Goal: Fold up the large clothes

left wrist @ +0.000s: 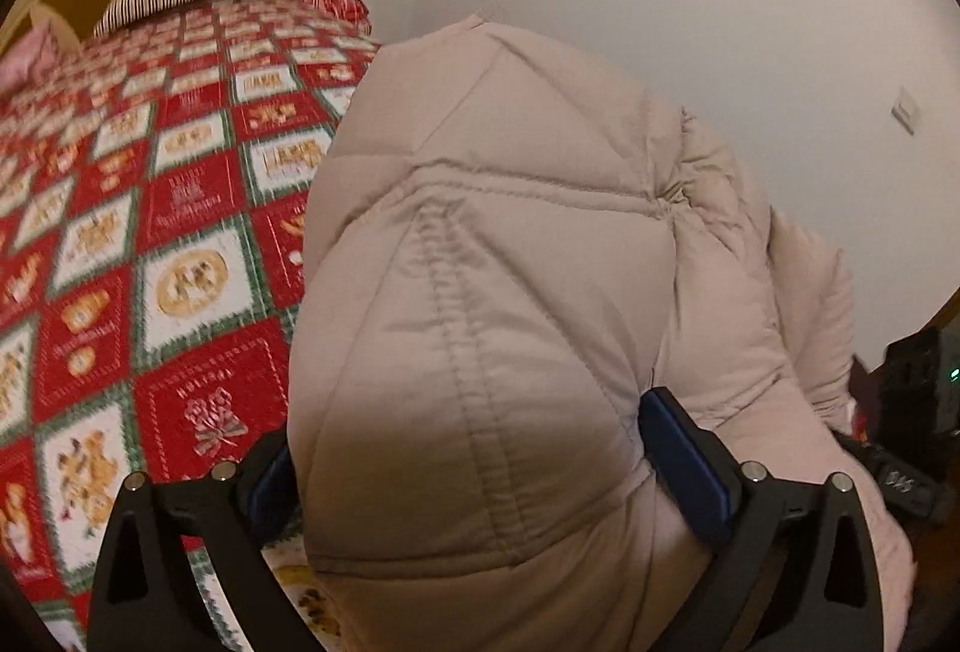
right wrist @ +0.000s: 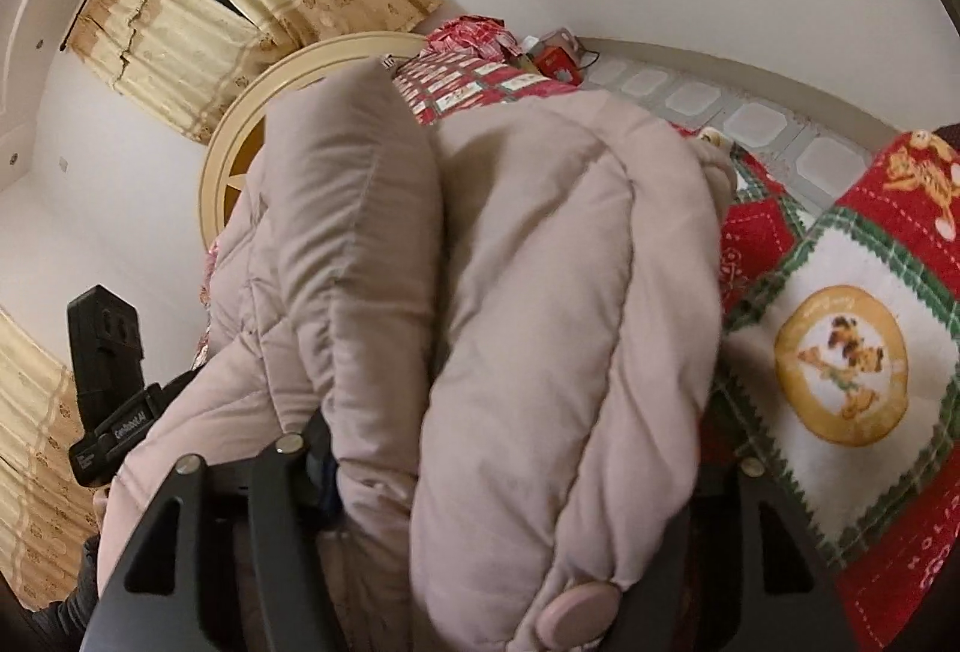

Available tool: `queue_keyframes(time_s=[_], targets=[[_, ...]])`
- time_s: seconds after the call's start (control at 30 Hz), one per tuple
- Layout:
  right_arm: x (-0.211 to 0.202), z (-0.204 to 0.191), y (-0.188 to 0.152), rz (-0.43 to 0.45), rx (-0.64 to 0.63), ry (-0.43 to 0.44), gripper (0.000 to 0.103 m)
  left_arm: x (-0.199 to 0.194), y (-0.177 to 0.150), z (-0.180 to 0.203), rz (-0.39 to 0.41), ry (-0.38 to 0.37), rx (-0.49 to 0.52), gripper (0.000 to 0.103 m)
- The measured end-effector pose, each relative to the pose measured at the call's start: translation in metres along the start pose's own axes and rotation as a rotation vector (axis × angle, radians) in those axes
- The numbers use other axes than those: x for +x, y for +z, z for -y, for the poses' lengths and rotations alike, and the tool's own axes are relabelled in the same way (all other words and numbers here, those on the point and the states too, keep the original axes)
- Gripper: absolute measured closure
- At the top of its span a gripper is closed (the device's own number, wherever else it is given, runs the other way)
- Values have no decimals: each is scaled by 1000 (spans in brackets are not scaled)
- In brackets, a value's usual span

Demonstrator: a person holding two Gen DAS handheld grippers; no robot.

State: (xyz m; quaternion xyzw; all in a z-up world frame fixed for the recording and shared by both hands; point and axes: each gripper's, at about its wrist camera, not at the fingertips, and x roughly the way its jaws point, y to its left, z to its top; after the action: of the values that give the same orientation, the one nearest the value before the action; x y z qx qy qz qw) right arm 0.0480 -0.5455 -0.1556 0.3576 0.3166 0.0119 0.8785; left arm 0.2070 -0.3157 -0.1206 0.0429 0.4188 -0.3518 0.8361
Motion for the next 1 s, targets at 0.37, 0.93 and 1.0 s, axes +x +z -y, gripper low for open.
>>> queue_keyframes(time_s=[0.37, 0.93, 1.0], targets=[[-138, -57, -10, 301, -221, -240, 26, -6, -4, 2, 16, 26, 17, 1], [-33, -41, -5, 91, -241, -356, 50, -2, -5, -2, 13, 23, 13, 1], [-29, -37, -7, 92, -213, -347, 45, 2, -5, -9, -3, -16, -27, 1]])
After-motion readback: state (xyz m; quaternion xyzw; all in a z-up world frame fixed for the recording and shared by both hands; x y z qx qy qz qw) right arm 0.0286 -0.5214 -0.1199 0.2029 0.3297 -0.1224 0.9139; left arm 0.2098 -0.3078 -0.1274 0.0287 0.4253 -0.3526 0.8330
